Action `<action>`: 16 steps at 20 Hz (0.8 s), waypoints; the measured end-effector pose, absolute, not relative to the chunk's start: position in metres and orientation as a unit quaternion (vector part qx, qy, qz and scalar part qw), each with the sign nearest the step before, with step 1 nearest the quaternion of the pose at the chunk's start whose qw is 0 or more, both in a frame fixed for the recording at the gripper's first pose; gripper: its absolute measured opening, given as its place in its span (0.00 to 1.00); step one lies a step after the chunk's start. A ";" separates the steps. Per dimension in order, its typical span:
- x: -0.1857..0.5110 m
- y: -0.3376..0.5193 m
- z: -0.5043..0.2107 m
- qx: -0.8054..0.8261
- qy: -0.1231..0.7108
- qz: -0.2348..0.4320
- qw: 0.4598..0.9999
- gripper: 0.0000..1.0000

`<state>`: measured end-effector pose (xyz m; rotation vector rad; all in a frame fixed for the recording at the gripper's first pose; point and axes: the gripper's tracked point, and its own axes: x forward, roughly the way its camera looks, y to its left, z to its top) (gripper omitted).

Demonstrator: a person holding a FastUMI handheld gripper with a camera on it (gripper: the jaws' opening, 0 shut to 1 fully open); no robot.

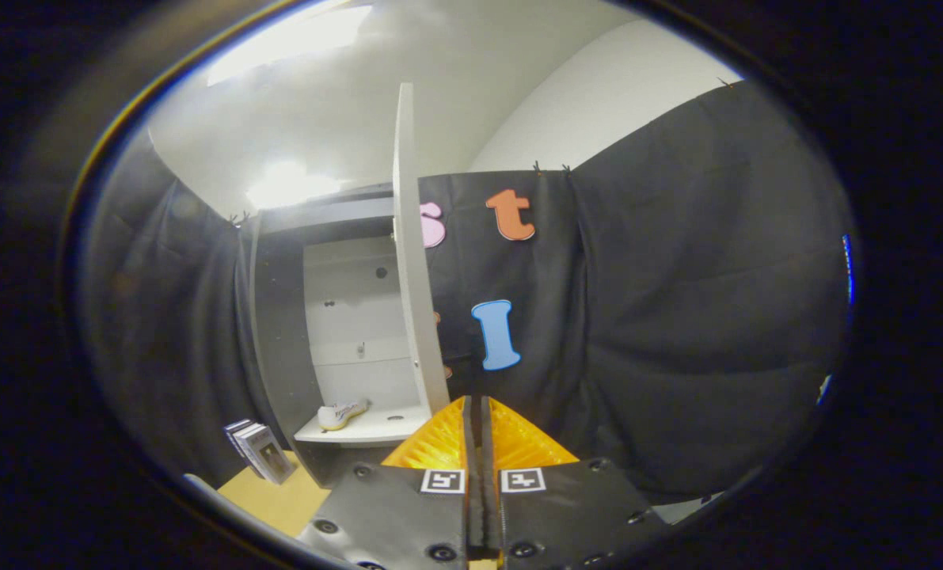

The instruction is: Open the shoe cabinet door, grab the shoes and put them into the shoe cabinet, then close the shoe cabinet door.

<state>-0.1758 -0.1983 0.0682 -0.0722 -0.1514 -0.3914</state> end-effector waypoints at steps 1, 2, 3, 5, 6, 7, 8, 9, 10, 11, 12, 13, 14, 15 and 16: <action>-0.176 -0.195 0.069 -0.038 -0.077 -0.190 0.978 0.02; -0.177 -0.191 0.069 -0.039 -0.078 -0.185 0.979 0.02; -0.176 -0.185 0.070 -0.041 -0.080 -0.178 0.980 0.02; -0.173 -0.172 0.071 -0.044 -0.083 -0.164 0.982 0.02; -0.171 -0.165 0.070 -0.046 -0.085 -0.156 0.983 0.02; -0.168 -0.157 0.069 -0.048 -0.085 -0.148 0.984 0.02; -0.165 -0.149 0.068 -0.050 -0.085 -0.139 0.985 0.02; -0.161 -0.142 0.066 -0.052 -0.083 -0.131 0.986 0.02; -0.156 -0.136 0.062 -0.054 -0.081 -0.126 0.987 0.02; -0.151 -0.128 0.058 -0.055 -0.079 -0.119 0.988 0.02; -0.145 -0.124 0.054 -0.056 -0.076 -0.114 0.989 0.02; -0.139 -0.118 0.050 -0.056 -0.073 -0.109 0.990 0.02; -0.132 -0.111 0.042 -0.057 -0.068 -0.104 0.991 0.02; -0.126 -0.107 0.037 -0.058 -0.064 -0.100 0.991 0.02; -0.121 -0.103 0.031 -0.059 -0.060 -0.097 0.992 0.02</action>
